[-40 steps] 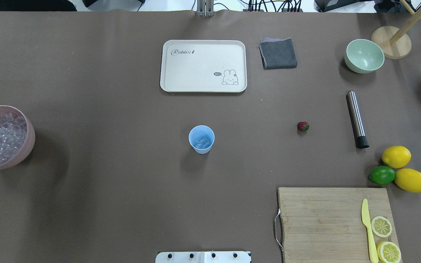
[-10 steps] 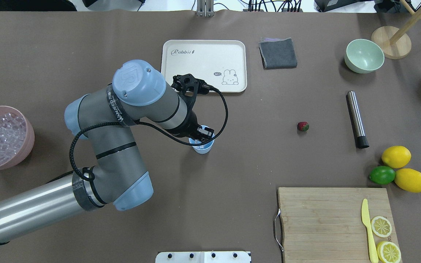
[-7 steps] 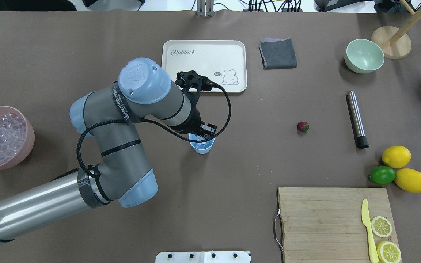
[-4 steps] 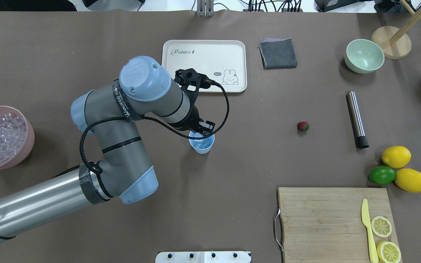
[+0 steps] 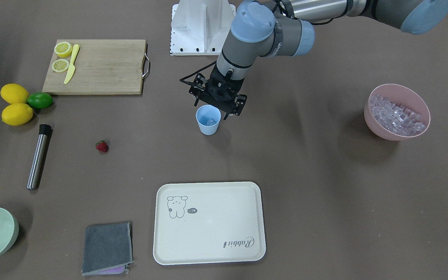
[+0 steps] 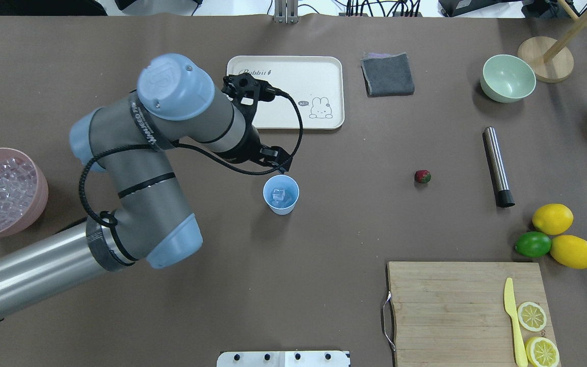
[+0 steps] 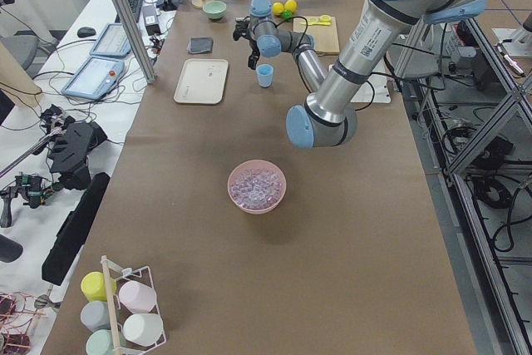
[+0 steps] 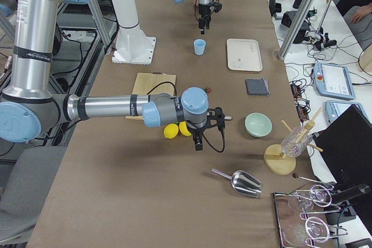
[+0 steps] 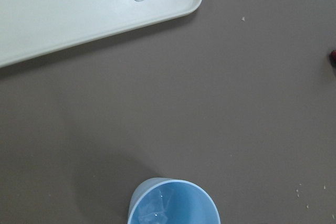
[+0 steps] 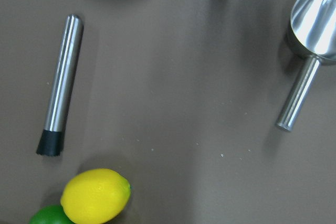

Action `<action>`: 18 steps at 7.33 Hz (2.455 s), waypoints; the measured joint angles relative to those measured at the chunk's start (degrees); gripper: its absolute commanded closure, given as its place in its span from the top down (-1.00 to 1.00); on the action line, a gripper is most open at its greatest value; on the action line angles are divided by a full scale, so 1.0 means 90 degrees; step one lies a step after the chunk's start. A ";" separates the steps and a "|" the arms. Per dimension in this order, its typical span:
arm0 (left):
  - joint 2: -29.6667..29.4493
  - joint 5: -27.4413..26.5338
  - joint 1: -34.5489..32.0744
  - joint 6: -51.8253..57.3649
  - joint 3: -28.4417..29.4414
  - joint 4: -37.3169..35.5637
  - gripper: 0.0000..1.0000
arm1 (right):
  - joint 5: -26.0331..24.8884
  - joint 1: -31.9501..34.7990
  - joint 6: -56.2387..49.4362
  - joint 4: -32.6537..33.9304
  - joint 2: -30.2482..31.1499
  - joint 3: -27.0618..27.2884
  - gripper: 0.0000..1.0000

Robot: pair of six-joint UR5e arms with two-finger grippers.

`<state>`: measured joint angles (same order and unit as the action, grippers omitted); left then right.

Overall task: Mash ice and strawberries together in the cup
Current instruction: 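Release ice into cup with left gripper while right gripper reaches toward strawberry, then lower the right gripper onto the small strawberry to grasp it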

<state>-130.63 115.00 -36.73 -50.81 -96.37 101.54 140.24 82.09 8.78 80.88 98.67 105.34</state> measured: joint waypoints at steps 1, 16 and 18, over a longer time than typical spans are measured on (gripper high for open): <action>0.0305 0.0226 -0.0383 0.0370 -0.0223 -0.0170 0.95 | 0.0000 -0.0459 0.0821 -0.0002 -0.0390 0.0066 1.00; 0.3412 0.0894 -0.2257 0.1739 -0.1703 -0.0305 0.95 | -0.2745 -0.4468 0.4486 -0.1061 -0.2939 -0.1298 -1.00; 0.3412 0.0894 -0.2318 0.1856 -0.1674 -0.0305 0.95 | -0.2704 -0.4376 0.4513 -0.1005 -0.3020 -0.1123 -1.00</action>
<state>-99.92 123.05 -57.58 -34.11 -111.44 98.79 115.90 42.71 49.39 71.84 71.50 95.23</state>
